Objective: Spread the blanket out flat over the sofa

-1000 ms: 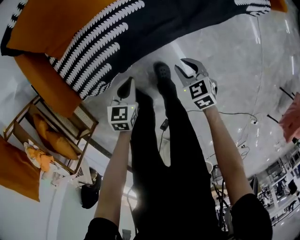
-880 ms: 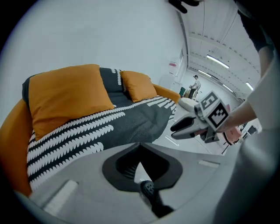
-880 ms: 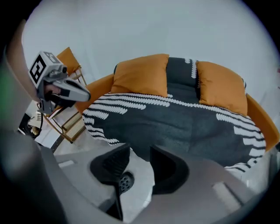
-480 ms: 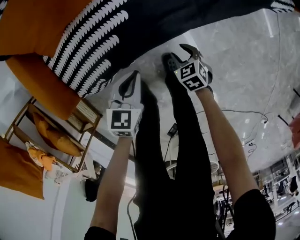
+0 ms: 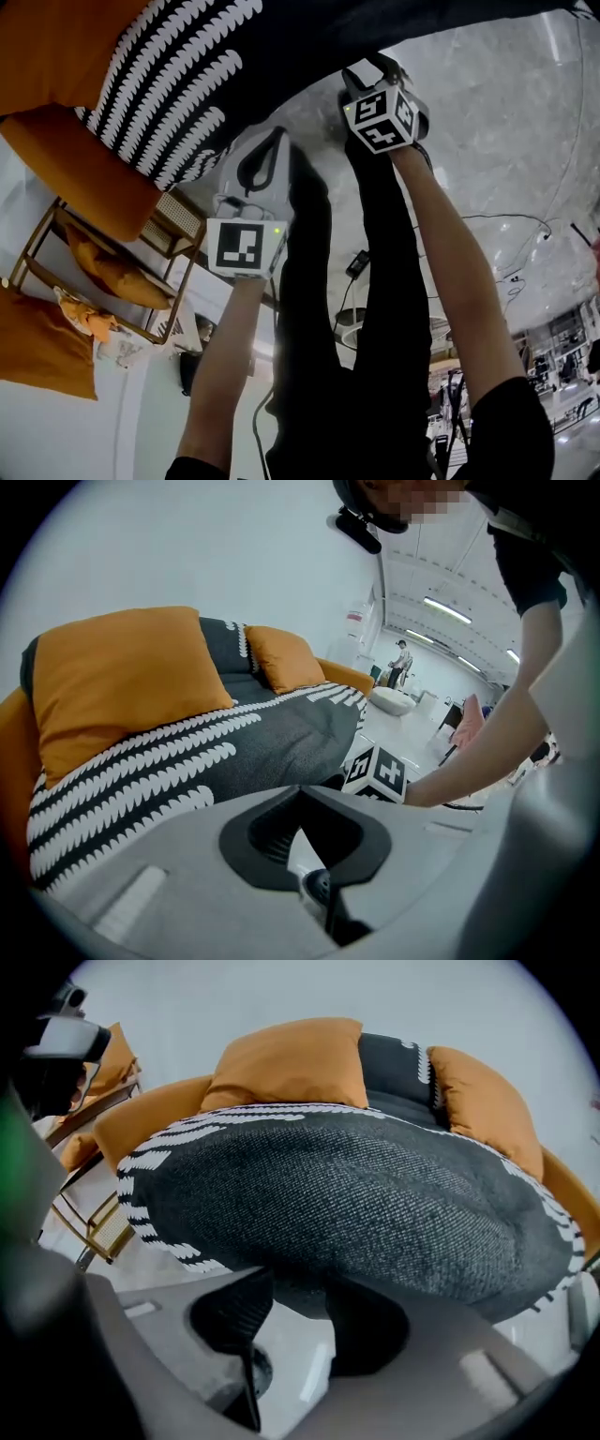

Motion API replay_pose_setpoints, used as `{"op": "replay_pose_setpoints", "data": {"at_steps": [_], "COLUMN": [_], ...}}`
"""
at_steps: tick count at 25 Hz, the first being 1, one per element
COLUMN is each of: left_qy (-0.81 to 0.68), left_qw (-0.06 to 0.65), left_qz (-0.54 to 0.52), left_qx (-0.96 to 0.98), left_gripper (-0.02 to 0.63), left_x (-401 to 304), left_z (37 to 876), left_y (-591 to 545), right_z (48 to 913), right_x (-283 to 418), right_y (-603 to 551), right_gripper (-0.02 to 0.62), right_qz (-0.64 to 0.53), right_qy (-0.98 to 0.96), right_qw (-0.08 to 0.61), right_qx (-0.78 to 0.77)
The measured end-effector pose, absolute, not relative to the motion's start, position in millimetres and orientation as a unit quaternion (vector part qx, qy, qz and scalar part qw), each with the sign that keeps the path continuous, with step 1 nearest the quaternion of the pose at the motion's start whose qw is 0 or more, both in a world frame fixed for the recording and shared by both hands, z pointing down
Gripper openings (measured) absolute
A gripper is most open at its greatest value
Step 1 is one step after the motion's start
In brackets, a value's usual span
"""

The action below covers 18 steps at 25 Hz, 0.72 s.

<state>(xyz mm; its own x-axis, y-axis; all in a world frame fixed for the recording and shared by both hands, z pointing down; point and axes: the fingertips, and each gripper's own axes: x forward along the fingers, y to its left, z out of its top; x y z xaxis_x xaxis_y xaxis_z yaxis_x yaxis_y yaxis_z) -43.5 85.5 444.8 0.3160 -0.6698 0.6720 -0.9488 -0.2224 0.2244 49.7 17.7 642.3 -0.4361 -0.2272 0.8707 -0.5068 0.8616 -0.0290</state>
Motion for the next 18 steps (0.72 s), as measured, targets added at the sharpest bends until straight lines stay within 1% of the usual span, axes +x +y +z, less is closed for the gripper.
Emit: {"op": "replay_pose_setpoints", "data": {"at_steps": [1,3,7,12,15,18], "left_qy": [-0.539,-0.540,-0.543,-0.541,-0.536,-0.531], "left_qw": [0.310,0.310,0.315,0.310,0.311,0.311], "left_qz": [0.226,0.226,0.226,0.230,0.234,0.237], "left_qx": [0.750,0.749,0.745,0.747,0.749,0.751], "left_gripper": [0.009,0.009,0.009,0.009,0.009,0.009], "left_x": [-45,-51,-64,-63,-59,-54], "left_z": [447,450,449,448,451,452], "left_y": [87,90,99,99,101,102], "right_z": [644,645,640,636,638,639], "right_x": [48,47,44,53,60,68], "right_y": [14,9,8,6,11,19], "right_gripper": [0.171,0.126,0.104,0.032,0.015,0.012], "right_qz": [0.140,0.133,0.140,0.148,0.151,0.150], "right_qy": [-0.833,-0.829,-0.823,-0.817,-0.812,-0.807], "right_qw": [0.485,0.487,0.492,0.496,0.502,0.511], "right_qx": [0.226,0.238,0.248,0.255,0.256,0.256]}}
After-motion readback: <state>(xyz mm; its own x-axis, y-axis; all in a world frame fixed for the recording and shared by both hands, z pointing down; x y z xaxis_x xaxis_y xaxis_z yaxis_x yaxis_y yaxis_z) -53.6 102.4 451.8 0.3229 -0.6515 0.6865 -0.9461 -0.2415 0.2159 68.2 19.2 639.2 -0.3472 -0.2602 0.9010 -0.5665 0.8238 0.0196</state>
